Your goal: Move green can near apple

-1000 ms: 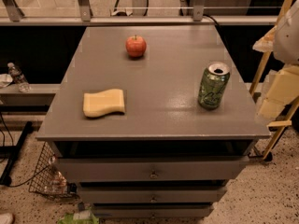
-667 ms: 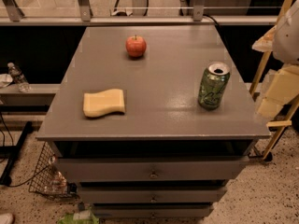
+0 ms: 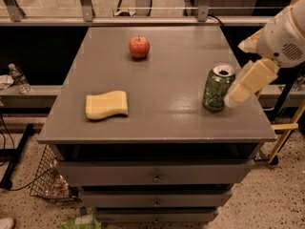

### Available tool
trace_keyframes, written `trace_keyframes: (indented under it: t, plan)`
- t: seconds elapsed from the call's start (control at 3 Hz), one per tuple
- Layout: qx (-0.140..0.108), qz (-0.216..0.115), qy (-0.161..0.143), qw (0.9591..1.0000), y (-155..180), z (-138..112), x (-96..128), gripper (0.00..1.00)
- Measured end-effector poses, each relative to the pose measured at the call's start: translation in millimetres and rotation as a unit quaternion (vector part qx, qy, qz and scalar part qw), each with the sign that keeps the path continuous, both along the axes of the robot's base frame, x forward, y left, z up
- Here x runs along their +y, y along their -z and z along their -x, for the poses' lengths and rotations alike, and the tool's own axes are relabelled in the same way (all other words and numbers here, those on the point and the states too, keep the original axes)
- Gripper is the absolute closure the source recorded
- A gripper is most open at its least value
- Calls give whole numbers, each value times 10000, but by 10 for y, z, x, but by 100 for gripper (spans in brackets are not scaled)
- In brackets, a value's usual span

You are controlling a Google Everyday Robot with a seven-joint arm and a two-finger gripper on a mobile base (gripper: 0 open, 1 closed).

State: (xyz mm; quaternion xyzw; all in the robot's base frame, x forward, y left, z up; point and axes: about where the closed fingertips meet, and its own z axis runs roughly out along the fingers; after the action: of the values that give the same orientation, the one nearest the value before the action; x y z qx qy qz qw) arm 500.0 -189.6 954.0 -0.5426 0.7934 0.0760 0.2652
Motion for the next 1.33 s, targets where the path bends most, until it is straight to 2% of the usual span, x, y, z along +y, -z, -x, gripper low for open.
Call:
trace_keyframes:
  t: [0.33, 1.0, 1.33]
  plan:
    - [28, -641, 244, 9976, 150, -299, 92, 0]
    - [233, -746, 456, 9959, 399, -473, 189, 0]
    - [174, -851, 495, 9950, 479, -463, 223, 0]
